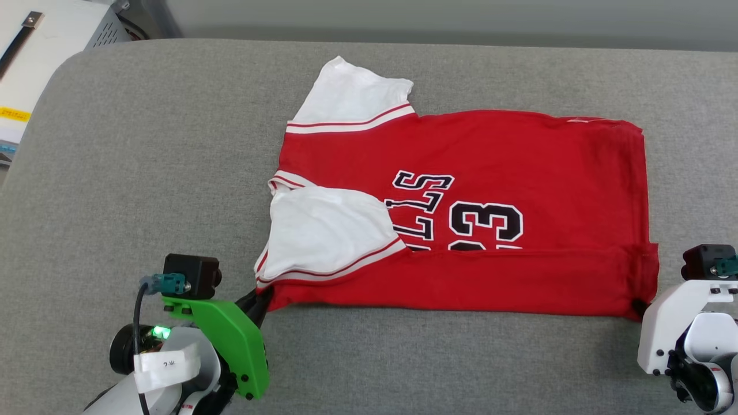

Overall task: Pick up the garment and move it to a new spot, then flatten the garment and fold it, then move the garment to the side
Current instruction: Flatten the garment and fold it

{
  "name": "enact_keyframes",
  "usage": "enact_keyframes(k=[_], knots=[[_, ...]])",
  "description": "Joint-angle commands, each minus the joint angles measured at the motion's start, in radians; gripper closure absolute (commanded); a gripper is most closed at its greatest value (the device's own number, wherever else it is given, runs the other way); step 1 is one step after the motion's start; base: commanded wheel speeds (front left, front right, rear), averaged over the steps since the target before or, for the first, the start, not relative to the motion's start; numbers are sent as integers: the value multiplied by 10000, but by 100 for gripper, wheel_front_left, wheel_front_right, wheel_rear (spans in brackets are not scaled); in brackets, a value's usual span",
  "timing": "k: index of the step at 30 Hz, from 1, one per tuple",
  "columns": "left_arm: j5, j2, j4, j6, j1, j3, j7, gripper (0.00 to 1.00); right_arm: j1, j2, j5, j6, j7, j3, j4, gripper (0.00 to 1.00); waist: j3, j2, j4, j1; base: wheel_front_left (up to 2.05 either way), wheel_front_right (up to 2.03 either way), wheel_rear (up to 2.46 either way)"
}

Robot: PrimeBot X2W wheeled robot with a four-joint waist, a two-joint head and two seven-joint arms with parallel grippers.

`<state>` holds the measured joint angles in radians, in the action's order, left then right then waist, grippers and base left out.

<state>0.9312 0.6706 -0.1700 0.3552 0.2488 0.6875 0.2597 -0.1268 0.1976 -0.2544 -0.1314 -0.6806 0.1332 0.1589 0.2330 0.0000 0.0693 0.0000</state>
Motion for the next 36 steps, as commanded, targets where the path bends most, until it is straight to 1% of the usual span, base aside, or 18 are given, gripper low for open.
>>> enact_keyframes(k=[1,4,5,9,16,22,29,30,31,32,33,36], knots=[[50,81,45,-36,-143,12,46,100,86,53,-98,7,-40,38,179,100,-174,0,-47,0,0,0,0],[130,126,138,-45,-269,84,163,100,166,178,-225,7,-89,117,-23,100,-398,0,-90,0,0,0,0],[227,189,224,-41,-461,167,287,100,330,300,-391,7,-275,206,-307,100,-657,0,-126,0,0,0,0],[422,248,278,-16,-805,277,450,100,684,457,-545,7,-596,335,-744,100,-1015,0,-152,0,0,0,0],[656,411,234,42,-1587,501,544,100,1730,582,-828,7,-1429,645,-1691,100,-1404,0,-151,0,0,0,0],[800,281,467,-50,-1992,708,502,100,2600,309,-930,7,-1884,920,-2274,100,-1508,0,-151,0,0,0,0],[849,-21,1122,-322,-1949,913,496,100,2830,111,-791,7,-1608,838,-2121,100,-1530,0,-216,0,0,0,0],[781,-47,1241,-365,-1898,957,468,69,2822,92,-777,7,-1549,822,-2010,100,-1537,0,-223,0,0,0,0],[735,-59,1302,-376,-1874,977,441,0,2811,82,-767,7,-1512,819,-1956,100,-1541,0,-223,0,0,0,0],[711,-86,1382,-383,-1855,994,423,0,2785,75,-738,7,-1428,817,-1900,100,-1542,0,-226,0,0,0,0],[690,-119,1469,-395,-1831,1007,398,0,2749,69,-717,7,-1322,792,-1835,0,-1539,0,-225,0,0,0,0],[593,-190,1653,-396,-1750,962,196,0,2695,78,-801,7,-1117,664,-1698,0,-1603,0,-204,0,0,0,0]])
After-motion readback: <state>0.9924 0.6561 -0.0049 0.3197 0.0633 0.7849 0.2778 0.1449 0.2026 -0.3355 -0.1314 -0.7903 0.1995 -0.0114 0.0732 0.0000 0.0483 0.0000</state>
